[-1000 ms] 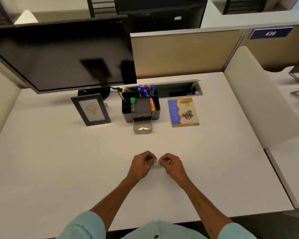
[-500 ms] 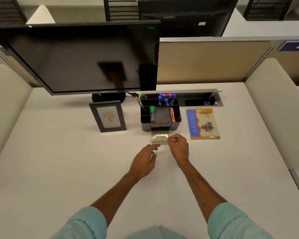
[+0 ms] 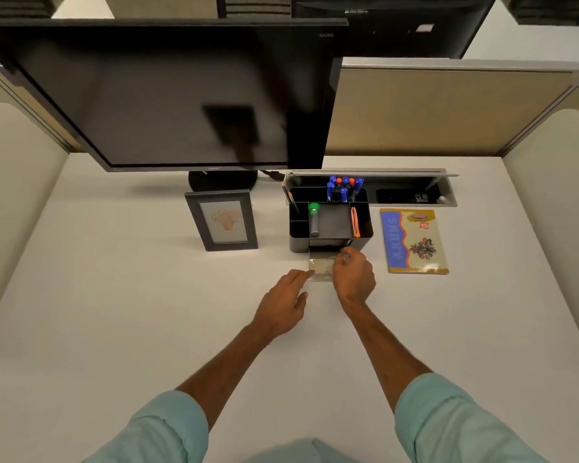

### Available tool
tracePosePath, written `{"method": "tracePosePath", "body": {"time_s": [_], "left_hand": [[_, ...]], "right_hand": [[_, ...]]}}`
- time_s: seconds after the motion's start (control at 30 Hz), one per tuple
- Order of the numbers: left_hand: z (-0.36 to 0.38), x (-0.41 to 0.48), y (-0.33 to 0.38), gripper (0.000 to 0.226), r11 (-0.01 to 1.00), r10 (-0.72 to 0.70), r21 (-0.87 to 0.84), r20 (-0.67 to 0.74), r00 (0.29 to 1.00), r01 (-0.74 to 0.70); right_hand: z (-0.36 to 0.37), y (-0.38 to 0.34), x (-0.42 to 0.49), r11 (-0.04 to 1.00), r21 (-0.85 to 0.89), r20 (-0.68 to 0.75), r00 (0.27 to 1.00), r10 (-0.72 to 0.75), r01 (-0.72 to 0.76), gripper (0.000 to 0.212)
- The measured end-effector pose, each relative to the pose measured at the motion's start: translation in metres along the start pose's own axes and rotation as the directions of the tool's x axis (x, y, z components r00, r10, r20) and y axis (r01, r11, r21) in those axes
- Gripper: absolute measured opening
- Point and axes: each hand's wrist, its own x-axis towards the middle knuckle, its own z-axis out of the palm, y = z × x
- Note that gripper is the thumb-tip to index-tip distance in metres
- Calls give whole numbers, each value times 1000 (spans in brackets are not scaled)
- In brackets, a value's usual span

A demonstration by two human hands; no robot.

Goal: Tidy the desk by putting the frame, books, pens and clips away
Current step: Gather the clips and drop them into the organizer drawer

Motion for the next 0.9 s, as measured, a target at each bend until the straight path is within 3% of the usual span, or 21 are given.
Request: {"method": "tracePosePath", "body": {"time_s": [0.23,0.37,0.43,0.5,0.67,0.9], "left_hand": [[1,-3,4,54,999,-14,37,16,1000,13],[-3,-6,7,51,996,8,87,-83,996,-1],[-8,-7,11,50,994,24,111,-199,980,-2],[-14,-3,16,55,991,64,132,-259,964,-30],[-29,14,23,77,935,180,339,-211,961,-100],[-30,26,24,77,894,100,445,-106,989,-43]], "right_hand": [[-4,7,-12,991,125,-66,997,-41,49,23],[-3,18,-32,928,365,-103,987,122,-77,9],[2,23,-42,827,514,-42,956,289,-227,13],[7,27,-51,672,628,108,899,424,-392,20],[12,21,-61,325,754,384,784,487,-571,25],[6,10,-49,192,751,497,732,465,-632,24]]}}
